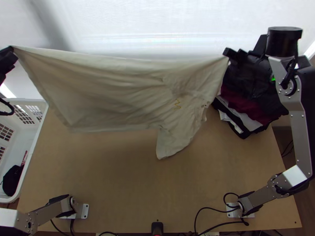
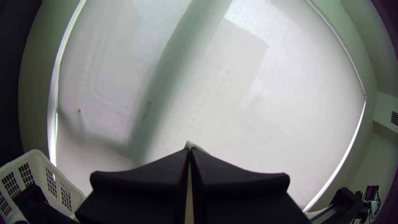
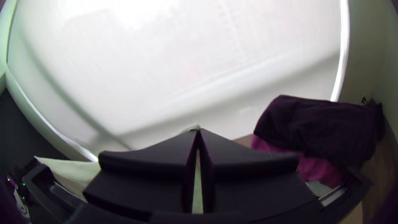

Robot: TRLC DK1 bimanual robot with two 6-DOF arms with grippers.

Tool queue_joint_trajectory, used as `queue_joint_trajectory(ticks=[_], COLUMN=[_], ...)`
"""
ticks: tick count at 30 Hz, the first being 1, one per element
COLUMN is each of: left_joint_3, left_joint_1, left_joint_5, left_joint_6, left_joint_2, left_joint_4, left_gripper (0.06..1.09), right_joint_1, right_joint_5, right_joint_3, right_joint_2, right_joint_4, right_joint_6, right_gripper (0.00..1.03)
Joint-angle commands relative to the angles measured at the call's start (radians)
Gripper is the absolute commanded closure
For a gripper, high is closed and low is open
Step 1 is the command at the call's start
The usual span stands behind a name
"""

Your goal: Fold the t-shirt

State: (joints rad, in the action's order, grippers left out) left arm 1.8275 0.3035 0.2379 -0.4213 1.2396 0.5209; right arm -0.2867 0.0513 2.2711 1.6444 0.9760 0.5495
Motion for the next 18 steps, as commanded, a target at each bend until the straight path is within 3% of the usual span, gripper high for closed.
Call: queue_joint_trajectory(ticks=[1, 10, 18], left_joint_3=[0.018, -0.014, -0.116], left_joint_1=[0.011, 0.017, 0.042], left_joint_5=[-0.015, -0.051, -0.074], left_joint_6=[-0.033, -0.057, -0.083], left_joint_2=[-0.057, -0.173, -0.33], left_joint_4=[-0.055, -0.171, -0.223], left_gripper=[1.05, 1.05, 1.05], right_joint_1=[0.049, 0.09, 0.072], right_joint_5=[0.007, 0.005, 0.005], right_joint_3=[-0.041, -0.085, -0.317], right_joint_2=[-0.104, -0.302, -0.617], right_joint_4=[-0.132, -0.346, -0.427], right_joint_6=[0.007, -0.088, -0.14], right_gripper=[1.0, 1.0, 1.0])
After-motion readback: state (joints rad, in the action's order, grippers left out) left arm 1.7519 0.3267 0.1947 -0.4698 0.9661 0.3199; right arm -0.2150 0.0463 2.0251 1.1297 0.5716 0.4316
